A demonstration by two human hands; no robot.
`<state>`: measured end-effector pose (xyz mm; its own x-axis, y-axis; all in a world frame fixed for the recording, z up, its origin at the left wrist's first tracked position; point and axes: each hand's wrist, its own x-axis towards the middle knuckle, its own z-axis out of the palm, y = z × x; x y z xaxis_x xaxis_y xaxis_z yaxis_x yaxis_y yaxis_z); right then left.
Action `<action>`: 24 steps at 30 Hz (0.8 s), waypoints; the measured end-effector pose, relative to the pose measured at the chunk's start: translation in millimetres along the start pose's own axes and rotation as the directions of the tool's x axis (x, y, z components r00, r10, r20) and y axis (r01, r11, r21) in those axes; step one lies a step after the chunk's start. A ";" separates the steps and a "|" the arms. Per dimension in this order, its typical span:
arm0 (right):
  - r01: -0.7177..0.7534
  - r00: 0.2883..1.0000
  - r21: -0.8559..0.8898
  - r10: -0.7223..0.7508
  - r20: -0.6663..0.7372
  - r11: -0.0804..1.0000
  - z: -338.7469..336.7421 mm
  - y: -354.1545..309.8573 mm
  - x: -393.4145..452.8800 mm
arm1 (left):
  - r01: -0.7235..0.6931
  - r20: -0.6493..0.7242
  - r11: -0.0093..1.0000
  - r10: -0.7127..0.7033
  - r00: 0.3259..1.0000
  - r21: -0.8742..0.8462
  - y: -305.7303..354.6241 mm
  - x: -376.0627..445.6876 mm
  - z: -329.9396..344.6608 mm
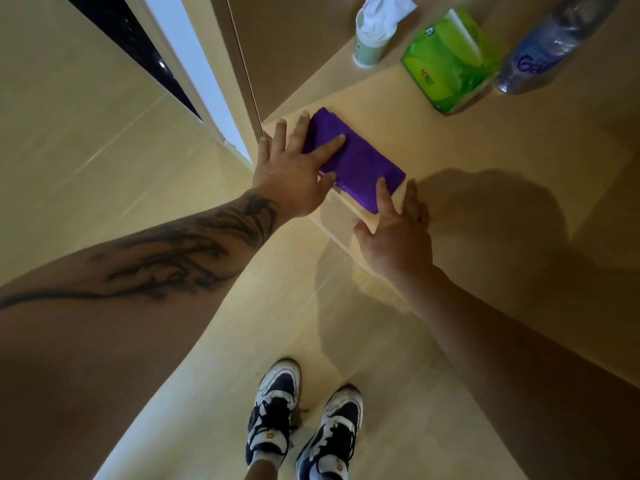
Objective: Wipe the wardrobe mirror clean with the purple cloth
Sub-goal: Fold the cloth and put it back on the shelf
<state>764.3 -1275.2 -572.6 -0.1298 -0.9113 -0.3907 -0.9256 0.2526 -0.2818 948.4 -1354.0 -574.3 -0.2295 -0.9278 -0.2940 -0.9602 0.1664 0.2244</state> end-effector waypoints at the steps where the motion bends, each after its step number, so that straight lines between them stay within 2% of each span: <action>1: 0.016 1.000 -0.021 -0.016 -0.003 1.000 -5.2 -1.5 -10.9 | -0.018 0.007 1.000 0.017 1.000 0.016 3.4 -15.0 -2.0; 3: 0.060 0.998 -0.090 -0.060 0.007 0.994 -16.3 -5.3 -35.2 | -0.042 0.039 0.998 0.040 0.998 0.048 8.9 -44.8 -9.3; 6: 0.063 0.994 -0.159 -0.047 0.103 0.985 -38.8 -12.0 -68.2 | -0.033 0.076 0.997 0.028 0.997 0.064 19.7 -84.8 -30.4; 11: 0.045 0.973 -0.151 -0.009 0.229 0.988 -82.0 -20.9 -124.3 | -0.047 0.100 0.994 0.037 0.994 0.102 41.1 -150.4 -68.5; 17: -0.010 0.971 -0.037 0.019 0.239 0.999 -122.9 -26.9 -200.3 | 0.003 0.149 0.997 -0.013 0.989 0.074 71.0 -228.1 -113.8; 24: 0.014 0.972 -0.055 -0.001 0.233 0.998 -189.7 -19.8 -284.3 | 0.006 0.264 0.999 -0.017 0.965 0.041 116.0 -325.4 -161.1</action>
<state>752.0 -1082.7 -289.7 -0.0422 -0.8107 -0.5840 -0.9454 0.2215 -0.2391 937.3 -1086.6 -302.9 -0.2472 -0.8097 -0.5322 -0.9673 0.1741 0.1845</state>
